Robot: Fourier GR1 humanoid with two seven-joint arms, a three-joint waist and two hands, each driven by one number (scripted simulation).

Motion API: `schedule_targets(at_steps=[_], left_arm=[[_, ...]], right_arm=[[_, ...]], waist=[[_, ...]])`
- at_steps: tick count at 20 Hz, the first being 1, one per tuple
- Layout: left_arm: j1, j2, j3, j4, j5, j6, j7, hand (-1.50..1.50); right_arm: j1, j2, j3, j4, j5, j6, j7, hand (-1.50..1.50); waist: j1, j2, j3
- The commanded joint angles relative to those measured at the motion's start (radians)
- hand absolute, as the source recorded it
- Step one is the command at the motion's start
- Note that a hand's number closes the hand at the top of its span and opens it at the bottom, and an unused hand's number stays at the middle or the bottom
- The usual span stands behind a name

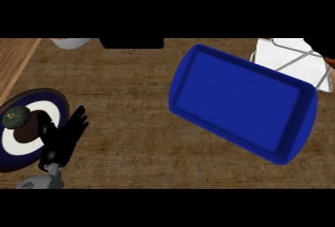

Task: Pick the croissant from the tray and place it in the tiered shelf

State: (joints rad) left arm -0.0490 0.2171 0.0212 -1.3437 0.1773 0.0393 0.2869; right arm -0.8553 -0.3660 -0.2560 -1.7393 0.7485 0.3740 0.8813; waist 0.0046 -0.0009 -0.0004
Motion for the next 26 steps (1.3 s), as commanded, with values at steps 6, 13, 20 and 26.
schedule_targets(at_steps=[6,13,20,26], left_arm=[[-0.025,-0.020,0.009,0.032,-0.024,0.006,-0.023,0.00],[0.015,0.018,0.036,0.020,0.003,-0.057,-0.023,0.00],[-0.057,-0.007,0.030,0.032,-0.024,-0.017,0.012,0.00],[-0.002,-0.012,0.014,-0.048,-0.008,-0.045,0.045,0.00]], right_arm=[[-0.127,-0.172,-0.113,0.312,-0.033,-0.067,-0.146,1.50],[-0.238,-0.253,-0.098,0.624,-0.030,-0.113,-0.313,1.50],[-0.275,-0.350,-0.086,0.845,-0.022,-0.115,-0.508,1.50],[-0.329,-0.325,-0.071,1.045,0.044,-0.285,-0.577,1.50]], waist=[[0.003,0.003,0.000],[0.016,0.006,0.000],[0.013,0.007,0.000],[0.029,0.009,0.001]])
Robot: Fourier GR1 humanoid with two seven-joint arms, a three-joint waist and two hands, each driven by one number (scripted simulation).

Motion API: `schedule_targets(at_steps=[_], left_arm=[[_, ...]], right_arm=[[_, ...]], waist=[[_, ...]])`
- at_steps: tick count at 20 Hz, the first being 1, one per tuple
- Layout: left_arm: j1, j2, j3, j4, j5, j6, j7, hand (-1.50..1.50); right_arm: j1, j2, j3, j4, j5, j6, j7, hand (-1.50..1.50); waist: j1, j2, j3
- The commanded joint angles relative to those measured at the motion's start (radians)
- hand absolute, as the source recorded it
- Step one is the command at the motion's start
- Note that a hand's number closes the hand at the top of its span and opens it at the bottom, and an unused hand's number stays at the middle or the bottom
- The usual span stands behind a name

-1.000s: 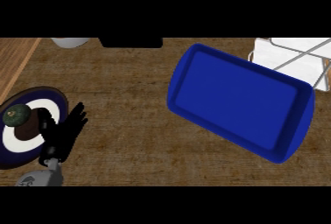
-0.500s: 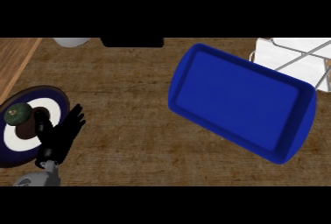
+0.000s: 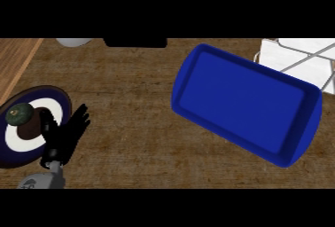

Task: Pick the croissant from the tray and place it in the tiered shelf

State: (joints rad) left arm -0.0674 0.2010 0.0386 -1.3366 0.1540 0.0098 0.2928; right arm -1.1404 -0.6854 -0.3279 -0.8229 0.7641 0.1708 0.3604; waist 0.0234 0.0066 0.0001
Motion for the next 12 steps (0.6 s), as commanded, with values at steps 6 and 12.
schedule_targets(at_steps=[6,12], left_arm=[[0.008,0.014,0.017,-0.028,-0.001,-0.013,0.003,0.00],[-0.045,0.008,0.029,0.024,-0.005,-0.016,-0.008,0.00]], right_arm=[[-0.081,-0.034,-0.005,0.298,0.052,-0.164,-0.178,1.50],[-0.119,-0.035,-0.005,0.389,0.059,-0.213,-0.264,1.50]], waist=[[0.014,0.005,0.000],[0.010,0.006,0.000]])
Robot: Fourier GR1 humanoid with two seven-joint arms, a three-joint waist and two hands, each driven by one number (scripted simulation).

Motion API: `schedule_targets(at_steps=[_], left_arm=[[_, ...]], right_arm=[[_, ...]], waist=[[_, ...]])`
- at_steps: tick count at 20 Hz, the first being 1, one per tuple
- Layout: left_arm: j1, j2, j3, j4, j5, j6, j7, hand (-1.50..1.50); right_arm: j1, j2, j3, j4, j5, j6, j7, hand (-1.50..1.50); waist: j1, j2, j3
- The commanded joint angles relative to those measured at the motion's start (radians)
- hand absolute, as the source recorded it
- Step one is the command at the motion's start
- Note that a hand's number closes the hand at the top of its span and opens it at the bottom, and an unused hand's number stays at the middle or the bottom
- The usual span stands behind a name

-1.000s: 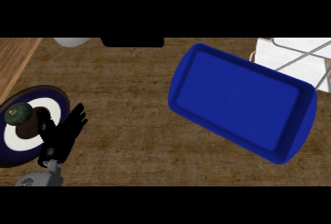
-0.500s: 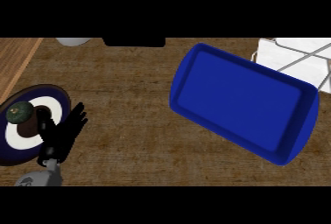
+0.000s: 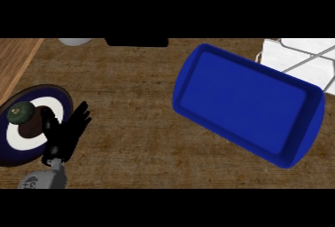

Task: Pick the croissant from the tray and place it in the tiered shelf

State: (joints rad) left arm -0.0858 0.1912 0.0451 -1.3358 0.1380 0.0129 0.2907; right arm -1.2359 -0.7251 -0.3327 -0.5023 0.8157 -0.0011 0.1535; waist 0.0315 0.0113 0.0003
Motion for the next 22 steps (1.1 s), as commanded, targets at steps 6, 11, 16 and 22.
schedule_targets(at_steps=[6,11,16,22], left_arm=[[0.028,-0.049,-0.024,0.027,-0.031,0.020,-0.029,0.00],[0.011,-0.001,0.012,0.021,-0.004,-0.024,-0.033,0.00],[-0.001,-0.002,0.023,0.031,0.005,-0.025,-0.019,0.00],[0.033,-0.002,0.024,0.033,0.002,-0.041,-0.055,0.00]], right_arm=[[-0.031,0.001,-0.006,0.104,-0.005,-0.028,-0.085,1.50],[-0.044,-0.041,-0.056,0.159,-0.028,-0.065,-0.070,1.50],[-0.067,-0.022,-0.145,0.152,-0.110,-0.152,-0.037,-1.50],[-0.110,-0.023,-0.250,0.145,-0.233,-0.144,-0.041,-1.50]], waist=[[-0.003,-0.002,0.000],[0.005,0.002,0.001],[-0.001,0.001,0.000],[-0.006,-0.003,0.000]])
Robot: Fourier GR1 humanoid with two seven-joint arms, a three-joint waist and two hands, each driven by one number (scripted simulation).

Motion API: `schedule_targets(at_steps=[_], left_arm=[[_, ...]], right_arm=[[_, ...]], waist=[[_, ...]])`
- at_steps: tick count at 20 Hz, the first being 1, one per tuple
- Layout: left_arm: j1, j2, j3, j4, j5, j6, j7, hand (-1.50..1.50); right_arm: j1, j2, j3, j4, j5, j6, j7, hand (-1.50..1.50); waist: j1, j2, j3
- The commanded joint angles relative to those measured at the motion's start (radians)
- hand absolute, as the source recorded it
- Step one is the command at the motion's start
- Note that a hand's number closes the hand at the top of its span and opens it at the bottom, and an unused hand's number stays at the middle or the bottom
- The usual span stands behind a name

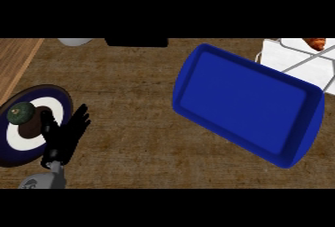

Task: Pick the croissant from the tray and place it in the tiered shelf

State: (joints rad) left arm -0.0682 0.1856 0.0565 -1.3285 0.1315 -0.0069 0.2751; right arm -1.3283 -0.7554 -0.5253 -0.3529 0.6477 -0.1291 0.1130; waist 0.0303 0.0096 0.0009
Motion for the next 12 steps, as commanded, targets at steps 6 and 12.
schedule_targets(at_steps=[6,12], left_arm=[[-0.007,-0.006,0.000,-0.020,-0.002,0.010,0.033,0.00],[0.032,-0.002,0.002,-0.023,0.001,-0.011,0.008,0.00]], right_arm=[[-0.030,-0.056,-0.156,0.001,-0.161,-0.053,-0.018,-1.50],[0.038,-0.123,-0.160,-0.004,-0.130,-0.240,-0.007,-1.50]], waist=[[0.001,0.001,0.000],[0.004,0.004,0.000]])
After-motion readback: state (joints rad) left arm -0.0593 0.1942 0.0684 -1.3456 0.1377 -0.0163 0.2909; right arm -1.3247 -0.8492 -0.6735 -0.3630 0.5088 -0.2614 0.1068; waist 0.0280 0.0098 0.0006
